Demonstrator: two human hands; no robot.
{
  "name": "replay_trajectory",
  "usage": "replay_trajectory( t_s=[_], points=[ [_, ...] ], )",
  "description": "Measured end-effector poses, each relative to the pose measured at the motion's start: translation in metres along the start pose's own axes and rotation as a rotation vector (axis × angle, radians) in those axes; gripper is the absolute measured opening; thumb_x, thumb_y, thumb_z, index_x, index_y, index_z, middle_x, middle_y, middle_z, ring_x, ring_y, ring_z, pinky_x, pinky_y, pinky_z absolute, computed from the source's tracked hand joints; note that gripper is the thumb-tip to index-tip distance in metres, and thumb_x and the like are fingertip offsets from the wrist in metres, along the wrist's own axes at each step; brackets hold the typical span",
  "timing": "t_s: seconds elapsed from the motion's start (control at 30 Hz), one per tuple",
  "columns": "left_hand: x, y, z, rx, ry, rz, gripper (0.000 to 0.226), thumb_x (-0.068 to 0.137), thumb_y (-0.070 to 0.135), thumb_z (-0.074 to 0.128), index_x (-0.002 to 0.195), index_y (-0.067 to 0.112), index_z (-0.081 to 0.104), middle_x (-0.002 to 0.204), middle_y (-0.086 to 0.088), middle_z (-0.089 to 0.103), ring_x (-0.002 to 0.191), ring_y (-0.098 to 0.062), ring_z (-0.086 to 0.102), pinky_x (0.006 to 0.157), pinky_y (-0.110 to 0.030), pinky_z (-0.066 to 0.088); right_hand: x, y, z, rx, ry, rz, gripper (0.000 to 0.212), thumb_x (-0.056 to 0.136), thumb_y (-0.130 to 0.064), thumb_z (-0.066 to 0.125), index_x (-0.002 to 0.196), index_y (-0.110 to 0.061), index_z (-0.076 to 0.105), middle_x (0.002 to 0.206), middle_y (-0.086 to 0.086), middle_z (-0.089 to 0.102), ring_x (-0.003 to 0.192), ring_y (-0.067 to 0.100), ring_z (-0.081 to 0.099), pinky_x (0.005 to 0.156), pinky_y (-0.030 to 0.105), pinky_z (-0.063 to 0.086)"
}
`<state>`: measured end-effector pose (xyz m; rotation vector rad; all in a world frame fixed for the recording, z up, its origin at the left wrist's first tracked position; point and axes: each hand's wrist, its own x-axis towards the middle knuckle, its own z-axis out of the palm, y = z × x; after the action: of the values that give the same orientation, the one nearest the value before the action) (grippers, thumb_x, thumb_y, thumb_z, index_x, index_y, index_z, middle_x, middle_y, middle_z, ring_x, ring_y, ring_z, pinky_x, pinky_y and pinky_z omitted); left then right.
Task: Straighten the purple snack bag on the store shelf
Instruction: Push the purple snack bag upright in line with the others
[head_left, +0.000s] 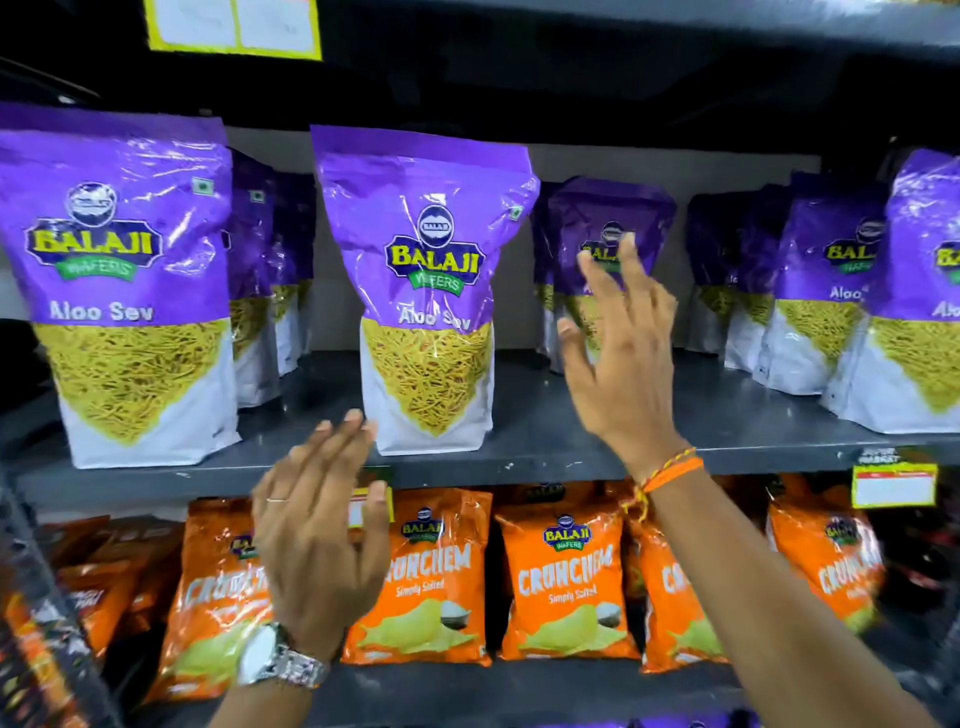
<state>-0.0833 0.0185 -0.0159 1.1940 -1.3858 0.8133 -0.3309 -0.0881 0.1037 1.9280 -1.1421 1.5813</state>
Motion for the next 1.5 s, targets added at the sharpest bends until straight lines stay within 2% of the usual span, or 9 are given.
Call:
replay_trajectory(
  t_s=[0.17, 0.37, 0.47, 0.57, 0.67, 0.83, 1.1, 1.33, 1.5],
  points=[
    [0.001, 0.076, 0.047, -0.056, -0.08, 0.174, 0.044, 0.1, 0.032, 0.045, 0.139, 0.017, 0.062, 0.146, 0.002, 0.061, 0.14, -0.019, 0.053, 0.119, -0.033, 0.032, 0.034, 0.072, 0.011, -0.067, -0.089, 0.147, 0.071, 0.094, -0.028, 0.065, 0.158, -0.015, 0.037, 0.17, 0.014, 0.022, 0.142, 0.041, 0.032, 0.111, 0.053, 0.038],
    [0.007, 0.129, 0.114, 0.015, -0.212, 0.125, 0.048, 0.102, 0.035, 0.042, 0.142, 0.016, 0.061, 0.149, 0.001, 0.059, 0.143, -0.019, 0.05, 0.121, -0.034, 0.032, 0.065, 0.127, 0.043, -0.188, -0.27, 0.211, 0.085, 0.092, -0.051, 0.062, 0.161, -0.015, 0.026, 0.165, 0.016, 0.027, 0.144, 0.04, 0.03, 0.106, 0.063, 0.043],
    [0.003, 0.133, 0.133, 0.116, -0.246, 0.1, 0.047, 0.102, 0.036, 0.044, 0.138, 0.015, 0.064, 0.143, -0.002, 0.064, 0.135, -0.025, 0.058, 0.113, -0.042, 0.042, 0.068, 0.14, 0.062, -0.223, -0.336, 0.223, 0.085, 0.092, -0.062, 0.057, 0.158, -0.016, 0.029, 0.162, 0.017, 0.031, 0.142, 0.044, 0.032, 0.102, 0.063, 0.046],
    [-0.002, 0.13, 0.143, 0.203, -0.208, 0.111, 0.044, 0.103, 0.039, 0.04, 0.126, 0.018, 0.071, 0.131, -0.001, 0.071, 0.117, -0.026, 0.068, 0.1, -0.043, 0.044, 0.069, 0.144, 0.079, -0.213, -0.391, 0.274, 0.086, 0.087, -0.062, 0.064, 0.155, -0.021, 0.033, 0.163, 0.018, 0.028, 0.142, 0.049, 0.03, 0.102, 0.067, 0.045],
    [-0.005, 0.126, 0.148, 0.229, -0.148, 0.145, 0.043, 0.104, 0.04, 0.04, 0.12, 0.018, 0.073, 0.125, -0.001, 0.074, 0.108, -0.025, 0.069, 0.095, -0.042, 0.043, 0.065, 0.146, 0.094, -0.214, -0.45, 0.279, 0.096, 0.082, -0.064, 0.069, 0.159, -0.03, 0.024, 0.166, 0.02, 0.018, 0.141, 0.054, 0.027, 0.097, 0.069, 0.045],
    [-0.007, 0.123, 0.152, 0.256, -0.109, 0.162, 0.039, 0.103, 0.038, 0.043, 0.118, 0.018, 0.074, 0.123, 0.001, 0.075, 0.107, -0.024, 0.069, 0.092, -0.042, 0.043, 0.056, 0.149, 0.103, -0.179, -0.438, 0.26, 0.103, 0.078, -0.051, 0.081, 0.159, -0.034, 0.02, 0.167, 0.019, 0.011, 0.132, 0.054, 0.035, 0.087, 0.063, 0.054],
    [-0.003, 0.127, 0.152, 0.275, -0.088, 0.152, 0.046, 0.103, 0.041, 0.038, 0.11, 0.016, 0.076, 0.11, 0.0, 0.078, 0.098, -0.024, 0.073, 0.086, -0.039, 0.042, 0.056, 0.146, 0.091, -0.14, -0.431, 0.266, 0.099, 0.081, -0.045, 0.083, 0.159, -0.035, 0.024, 0.167, 0.016, 0.011, 0.129, 0.049, 0.04, 0.09, 0.058, 0.056],
    [-0.001, 0.13, 0.143, 0.254, -0.183, 0.136, 0.046, 0.103, 0.041, 0.038, 0.115, 0.016, 0.074, 0.114, -0.001, 0.077, 0.102, -0.025, 0.071, 0.089, -0.04, 0.041, 0.044, 0.138, 0.058, -0.135, -0.417, 0.221, 0.1, 0.081, -0.045, 0.084, 0.16, -0.034, 0.023, 0.167, 0.016, 0.011, 0.128, 0.049, 0.041, 0.091, 0.057, 0.057],
    [0.0, 0.133, 0.138, 0.248, -0.249, 0.112, 0.043, 0.101, 0.039, 0.042, 0.119, 0.016, 0.072, 0.116, -0.002, 0.077, 0.104, -0.025, 0.071, 0.09, -0.04, 0.039, 0.03, 0.126, 0.032, -0.162, -0.385, 0.179, 0.099, 0.083, -0.046, 0.082, 0.161, -0.032, 0.022, 0.168, 0.017, 0.01, 0.126, 0.047, 0.043, 0.083, 0.053, 0.059]
  ],
)
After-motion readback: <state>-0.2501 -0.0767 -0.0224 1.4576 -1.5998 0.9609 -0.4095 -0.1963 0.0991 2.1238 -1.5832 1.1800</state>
